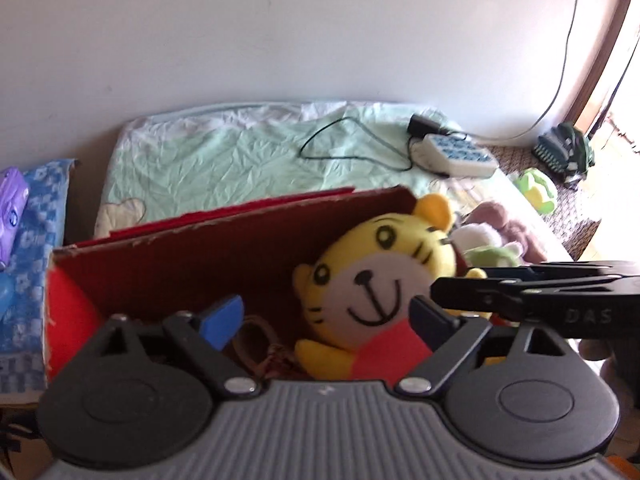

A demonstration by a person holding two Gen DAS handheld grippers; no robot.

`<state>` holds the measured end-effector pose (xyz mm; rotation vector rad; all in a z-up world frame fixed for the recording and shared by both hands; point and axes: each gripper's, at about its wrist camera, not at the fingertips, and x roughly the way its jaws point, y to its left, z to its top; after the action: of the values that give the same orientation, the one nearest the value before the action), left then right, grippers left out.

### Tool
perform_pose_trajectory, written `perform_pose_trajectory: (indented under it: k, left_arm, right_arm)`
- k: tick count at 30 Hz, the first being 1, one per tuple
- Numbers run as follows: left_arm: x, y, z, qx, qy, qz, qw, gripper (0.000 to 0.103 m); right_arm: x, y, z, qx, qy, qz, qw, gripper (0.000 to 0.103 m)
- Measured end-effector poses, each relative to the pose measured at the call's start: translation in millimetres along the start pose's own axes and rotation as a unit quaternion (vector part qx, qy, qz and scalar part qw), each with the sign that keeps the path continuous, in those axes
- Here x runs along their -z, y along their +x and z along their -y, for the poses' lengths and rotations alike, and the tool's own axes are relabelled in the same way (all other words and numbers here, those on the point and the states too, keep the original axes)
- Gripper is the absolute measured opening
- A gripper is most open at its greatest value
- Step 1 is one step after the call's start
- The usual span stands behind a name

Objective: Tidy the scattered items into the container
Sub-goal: 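Lower the tiger plush into the red box and open the right tool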

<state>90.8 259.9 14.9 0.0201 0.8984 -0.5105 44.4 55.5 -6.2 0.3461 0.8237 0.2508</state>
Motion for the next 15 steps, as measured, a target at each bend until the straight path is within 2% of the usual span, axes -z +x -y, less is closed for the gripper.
perform_pose_trajectory:
  k: [1,2,3,4,6,10,11,12,15]
  left_arm:
    - [0,4,-3,0.000,-0.001,-0.010,1.0000,0.079]
    - [1,9,-3,-0.003,0.004,-0.020,0.9998,0.072]
    - [2,14,-3,-0.008,0.012,-0.029,0.9995,0.071]
    - [4,18,-2,-0.015,0.021,-0.035,0.9991,0.072]
    - [7,21,-5,-0.012,0.022,-0.037,0.9990,0.073]
    - [12,24,-19,-0.014,0.005,-0.045,0.9989,0.060]
    - [14,28,-21,-0.020,0.001,-0.055,0.9983,0.052]
    - [16,33,-24,-0.023,-0.001,-0.066,0.9975,0.048]
    - [20,35,-25,-0.020,-0.006,-0.072,0.9972,0.047]
  right_arm:
    - [1,2,2,-0.005,0.009,-0.003,1.000,0.048]
    - [1,5,3,-0.006,0.016,-0.008,1.000,0.042]
    - [2,7,3,-0.002,0.017,-0.009,1.000,0.026]
    - [2,8,2,0.000,0.016,-0.010,1.000,0.020]
    - [3,8,2,-0.009,0.024,-0.009,1.000,0.018]
    - [0,8,2,-0.019,0.036,-0.006,0.999,0.018]
    - [-1,8,1,-0.016,0.039,-0.008,0.999,0.023]
    - [-2,8,0,-0.005,0.044,-0.010,0.999,0.032]
    - [-2,9,-9,0.019,0.063,-0.034,0.997,0.039]
